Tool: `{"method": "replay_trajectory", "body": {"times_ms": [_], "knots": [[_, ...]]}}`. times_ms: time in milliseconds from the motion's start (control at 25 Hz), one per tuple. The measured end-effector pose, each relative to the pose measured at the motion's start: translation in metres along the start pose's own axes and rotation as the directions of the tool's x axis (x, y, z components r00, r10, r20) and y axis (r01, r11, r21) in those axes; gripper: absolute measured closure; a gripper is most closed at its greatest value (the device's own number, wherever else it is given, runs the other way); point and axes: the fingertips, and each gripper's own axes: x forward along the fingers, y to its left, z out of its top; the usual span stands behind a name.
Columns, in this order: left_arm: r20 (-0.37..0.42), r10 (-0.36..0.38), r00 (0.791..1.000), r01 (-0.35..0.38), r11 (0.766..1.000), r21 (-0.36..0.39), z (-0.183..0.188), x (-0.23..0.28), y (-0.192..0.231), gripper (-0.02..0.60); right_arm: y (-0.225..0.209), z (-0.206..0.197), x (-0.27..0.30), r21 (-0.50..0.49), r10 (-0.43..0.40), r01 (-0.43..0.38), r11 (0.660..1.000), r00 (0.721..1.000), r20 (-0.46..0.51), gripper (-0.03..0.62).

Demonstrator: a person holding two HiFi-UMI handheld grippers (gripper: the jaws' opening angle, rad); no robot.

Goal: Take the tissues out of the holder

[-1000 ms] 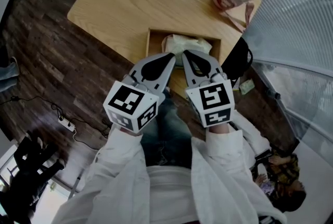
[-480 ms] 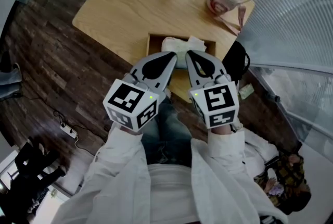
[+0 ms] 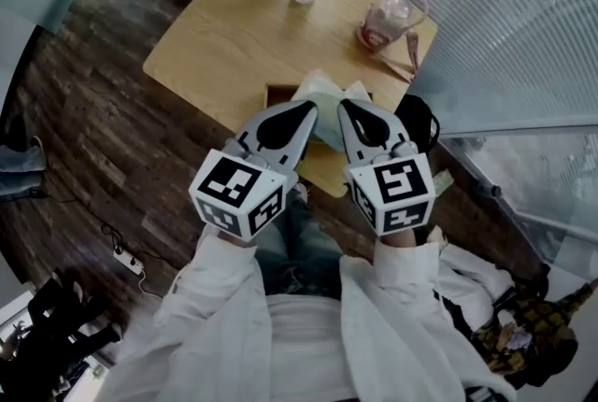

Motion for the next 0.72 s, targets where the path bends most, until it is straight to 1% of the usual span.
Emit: {"method": "replay_trajectory", "body": {"times_ms": [160, 360, 520, 720], "knots": [[0.041, 0.005, 0.999, -0.007, 0.999, 0.037, 0.021, -0.005, -0.004, 0.572, -0.006, 0.015, -0.014, 0.016, -0.023, 0.022, 1.0, 0.998, 0.05, 0.583], [0.08, -0.004, 0.997, -0.003, 0.997, 0.08, 0.048, -0.007, -0.01, 0.572, -0.018, 0.044, -0.032, 0.026, -0.054, 0.051, 0.998, 0.991, 0.123, 0.583], [0.108, -0.026, 0.994, 0.013, 0.993, 0.114, 0.065, -0.01, -0.021, 0.572, -0.025, 0.069, -0.049, 0.013, -0.09, 0.09, 0.996, 0.98, 0.179, 0.583], [0.131, -0.03, 0.991, 0.01, 0.989, 0.146, 0.081, -0.016, -0.027, 0.572, -0.025, 0.089, -0.067, 0.021, -0.12, 0.118, 0.993, 0.963, 0.24, 0.583]]}}
